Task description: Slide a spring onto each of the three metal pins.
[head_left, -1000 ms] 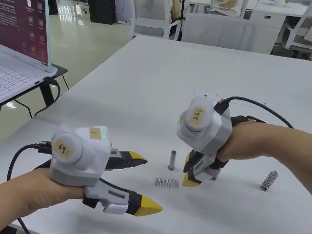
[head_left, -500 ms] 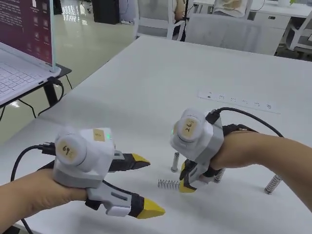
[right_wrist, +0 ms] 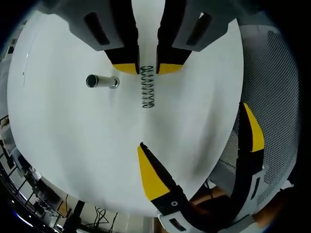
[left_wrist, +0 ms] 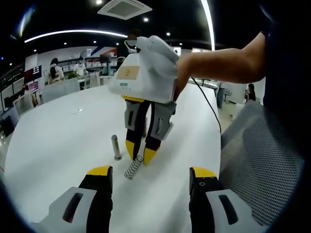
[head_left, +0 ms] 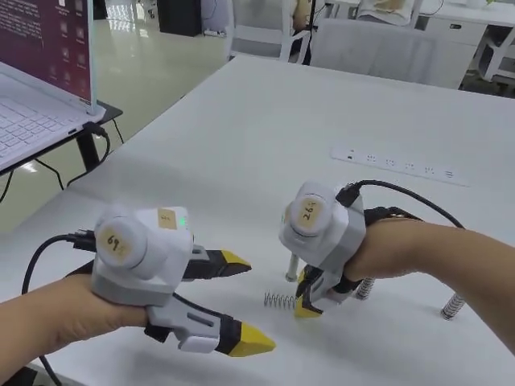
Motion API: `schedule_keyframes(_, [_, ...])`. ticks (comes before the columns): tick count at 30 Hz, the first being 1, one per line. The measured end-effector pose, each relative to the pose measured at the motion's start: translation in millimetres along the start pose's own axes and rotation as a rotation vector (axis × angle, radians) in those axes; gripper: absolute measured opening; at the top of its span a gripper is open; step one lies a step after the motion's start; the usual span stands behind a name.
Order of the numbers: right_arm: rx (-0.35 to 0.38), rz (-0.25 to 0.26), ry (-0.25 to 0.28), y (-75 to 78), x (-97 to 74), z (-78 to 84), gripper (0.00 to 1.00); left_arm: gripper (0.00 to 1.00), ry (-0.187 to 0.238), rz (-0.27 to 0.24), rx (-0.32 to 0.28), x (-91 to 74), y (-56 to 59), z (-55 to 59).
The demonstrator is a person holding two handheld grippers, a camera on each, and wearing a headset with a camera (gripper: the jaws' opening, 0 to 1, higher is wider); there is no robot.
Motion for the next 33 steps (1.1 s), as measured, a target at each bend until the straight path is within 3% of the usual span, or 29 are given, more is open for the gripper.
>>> schedule_keyframes(17, [-0.026, 0.013, 0.005, -5.7, -5.6, -1.0, 0.08, 0.58, -0.006, 0.007, 0.005, 1.4, 0.4, 0.6])
schedule_keyframes(33, [-0.019, 0.008, 0.034, -23.9, -40.9, -7.1, 0.08, 0.51, -0.010, 0.018, 0.035, 3.0, 3.1, -2.7])
Point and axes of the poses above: the centre of the closed fingertips' face, and the gripper's own axes: x roughly forward along the fingers, y roughly to its right, z roughly out of its underside, the point moved 9 cm from there along -x, roughly backward along the fingers, and after that the axes turned 4 degrees about z, right-handed, at the moved point
